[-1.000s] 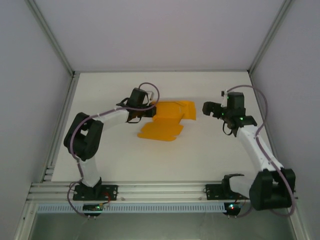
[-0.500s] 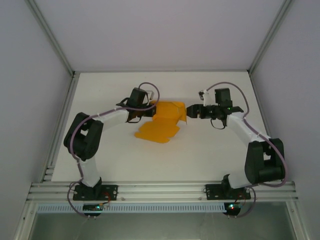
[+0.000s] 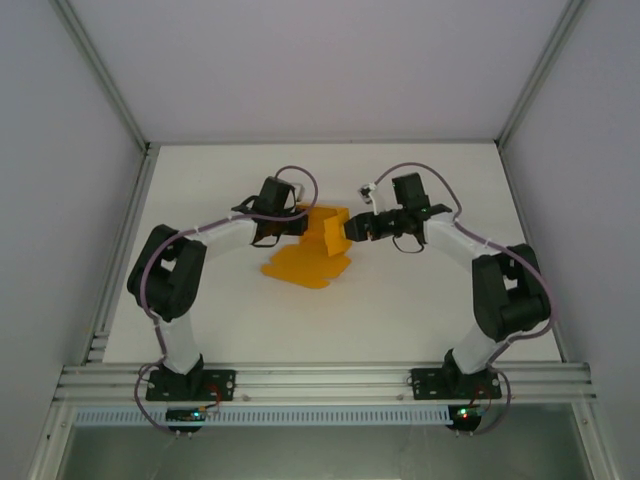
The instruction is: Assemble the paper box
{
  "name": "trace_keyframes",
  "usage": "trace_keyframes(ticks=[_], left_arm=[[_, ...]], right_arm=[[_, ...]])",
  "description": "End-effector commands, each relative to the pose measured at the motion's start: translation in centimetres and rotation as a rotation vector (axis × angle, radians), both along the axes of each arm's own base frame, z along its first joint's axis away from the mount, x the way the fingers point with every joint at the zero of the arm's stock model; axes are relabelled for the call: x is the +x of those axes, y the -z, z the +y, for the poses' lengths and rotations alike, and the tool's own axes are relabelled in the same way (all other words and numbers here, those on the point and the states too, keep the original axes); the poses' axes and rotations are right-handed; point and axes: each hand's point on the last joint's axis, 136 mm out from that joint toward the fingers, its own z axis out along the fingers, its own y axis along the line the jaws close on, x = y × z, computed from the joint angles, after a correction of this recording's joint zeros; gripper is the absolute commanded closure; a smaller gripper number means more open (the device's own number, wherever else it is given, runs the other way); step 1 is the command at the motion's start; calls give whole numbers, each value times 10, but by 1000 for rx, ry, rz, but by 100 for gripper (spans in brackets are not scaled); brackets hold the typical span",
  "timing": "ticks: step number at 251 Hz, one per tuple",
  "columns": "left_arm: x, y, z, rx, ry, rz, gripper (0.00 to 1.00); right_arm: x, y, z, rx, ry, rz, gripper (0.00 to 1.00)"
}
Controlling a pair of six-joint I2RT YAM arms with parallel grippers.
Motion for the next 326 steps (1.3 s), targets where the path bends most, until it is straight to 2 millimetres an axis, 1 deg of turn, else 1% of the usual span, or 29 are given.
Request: trace_keyframes(ticks=[1,23,51,74,84,97,131,154,173,188,215,230,260,277,293,309,326], left_arm=[[7,-10,-2,3,-22,-27,100],[8,-5,3,36,-37,-16,100],[8,1,8,62,-54,-4,100],[8,4,9,75,-57,2,100],[8,7,10,80,-57,6,100],[7,8,11,86,-58,10,100],[4,16,11,103,-53,32,100],[2,19,8,110,-40,35,100],[1,21,9,125,-41,45,100],[0,23,9,137,-41,49,100],[-1,25,9,140,-43,54,100],[-1,25,9,140,-44,53,100],[-1,26,9,142,-41,55,100],[-1,27,10,148,-40,58,100],[-2,27,10,154,-35,60,100],[-3,27,10,152,-32,62,100],[-4,25,8,149,-23,57,100]], right_arm=[[-2,-9,18,30,-49,-10,44],[-4,-2,18,-6,-37,-5,43],[2,16,3,-139,60,4,43],[11,30,-11,-262,163,0,51],[11,33,-13,-289,182,2,55],[8,33,-9,-274,167,-1,57],[-2,31,13,-157,76,5,56],[-2,31,24,-97,30,14,52],[-4,29,31,-56,-8,22,46],[-5,26,35,-28,-24,25,45],[-5,23,33,-7,-20,27,44],[-1,24,27,-34,24,29,52],[5,39,6,-162,123,40,60],[2,41,5,-156,116,53,64],[0,37,9,-106,89,52,64],[-2,35,12,-62,66,61,58],[-3,32,16,-27,32,65,56]])
